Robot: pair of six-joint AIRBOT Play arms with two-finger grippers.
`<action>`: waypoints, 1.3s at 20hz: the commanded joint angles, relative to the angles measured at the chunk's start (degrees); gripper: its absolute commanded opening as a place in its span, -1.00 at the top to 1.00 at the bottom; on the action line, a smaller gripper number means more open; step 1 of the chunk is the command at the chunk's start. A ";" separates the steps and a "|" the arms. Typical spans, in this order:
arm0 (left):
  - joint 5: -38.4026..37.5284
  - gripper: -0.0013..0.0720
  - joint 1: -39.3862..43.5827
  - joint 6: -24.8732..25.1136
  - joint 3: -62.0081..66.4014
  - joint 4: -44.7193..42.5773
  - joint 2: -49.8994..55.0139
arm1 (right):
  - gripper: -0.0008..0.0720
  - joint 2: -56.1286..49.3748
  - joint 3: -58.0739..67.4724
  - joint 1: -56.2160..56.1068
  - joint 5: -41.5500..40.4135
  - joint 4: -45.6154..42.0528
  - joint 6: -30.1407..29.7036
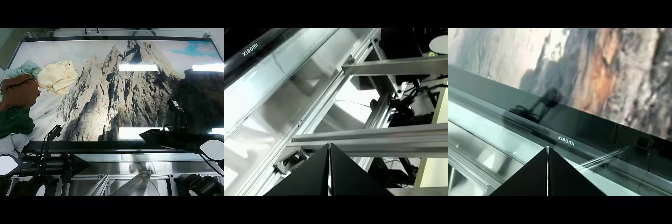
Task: Fold the shirts.
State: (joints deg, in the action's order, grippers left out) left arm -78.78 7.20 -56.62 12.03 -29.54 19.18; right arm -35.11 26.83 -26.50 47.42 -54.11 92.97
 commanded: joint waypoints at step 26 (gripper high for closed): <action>5.40 -1.00 -34.45 -9.29 79.25 -25.90 82.27 | -0.15 -16.85 6.10 22.34 -8.48 4.22 -9.99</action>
State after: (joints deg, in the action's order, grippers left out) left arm -73.08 -27.05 -66.00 82.96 -54.83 89.78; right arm -48.47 32.62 -6.70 38.52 -49.89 85.12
